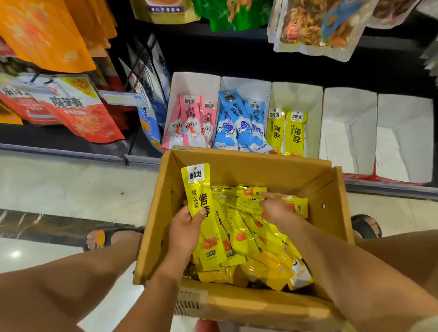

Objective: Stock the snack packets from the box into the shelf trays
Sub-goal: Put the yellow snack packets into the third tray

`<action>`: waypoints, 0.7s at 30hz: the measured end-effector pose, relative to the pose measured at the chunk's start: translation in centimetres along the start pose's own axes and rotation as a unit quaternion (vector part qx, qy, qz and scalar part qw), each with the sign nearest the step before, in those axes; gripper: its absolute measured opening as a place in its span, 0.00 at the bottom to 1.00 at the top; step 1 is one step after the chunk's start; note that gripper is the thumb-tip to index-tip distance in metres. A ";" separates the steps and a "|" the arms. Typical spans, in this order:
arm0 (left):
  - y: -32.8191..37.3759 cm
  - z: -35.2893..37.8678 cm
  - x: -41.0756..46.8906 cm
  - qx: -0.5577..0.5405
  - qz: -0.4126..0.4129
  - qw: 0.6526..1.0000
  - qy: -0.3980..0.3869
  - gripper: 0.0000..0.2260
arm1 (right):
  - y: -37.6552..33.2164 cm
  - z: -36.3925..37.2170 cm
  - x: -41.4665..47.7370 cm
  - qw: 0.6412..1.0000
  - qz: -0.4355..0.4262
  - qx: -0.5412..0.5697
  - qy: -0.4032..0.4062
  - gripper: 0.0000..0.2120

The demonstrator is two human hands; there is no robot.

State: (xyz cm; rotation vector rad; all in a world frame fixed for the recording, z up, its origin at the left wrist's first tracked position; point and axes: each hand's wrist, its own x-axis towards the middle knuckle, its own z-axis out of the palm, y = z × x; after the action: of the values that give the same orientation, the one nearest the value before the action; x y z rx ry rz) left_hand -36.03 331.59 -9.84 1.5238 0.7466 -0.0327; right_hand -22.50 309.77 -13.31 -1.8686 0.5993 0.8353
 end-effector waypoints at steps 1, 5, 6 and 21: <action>0.0 0.0 0.0 0.005 -0.002 1.000 0.001 0.06 | -0.3 0.4 0.4 1.000 0.017 0.015 -0.013 0.18; 0.2 -0.1 0.6 0.008 -0.006 1.000 -0.002 0.06 | -1.3 1.4 1.3 0.997 0.053 0.048 -0.041 0.19; 0.4 -0.2 0.7 0.004 -0.006 1.000 -0.002 0.06 | -1.4 1.5 1.5 0.996 0.056 0.052 -0.037 0.18; 8.2 -1.5 -0.4 -0.018 0.037 0.999 -0.026 0.06 | -6.2 -2.6 -9.8 0.983 -0.157 -0.051 -0.083 0.14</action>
State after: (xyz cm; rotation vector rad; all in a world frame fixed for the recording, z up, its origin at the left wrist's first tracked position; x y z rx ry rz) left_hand -33.14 333.57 -2.28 1.5089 0.6467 -0.0028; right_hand -23.67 310.42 -1.57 -1.8991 0.1542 0.8116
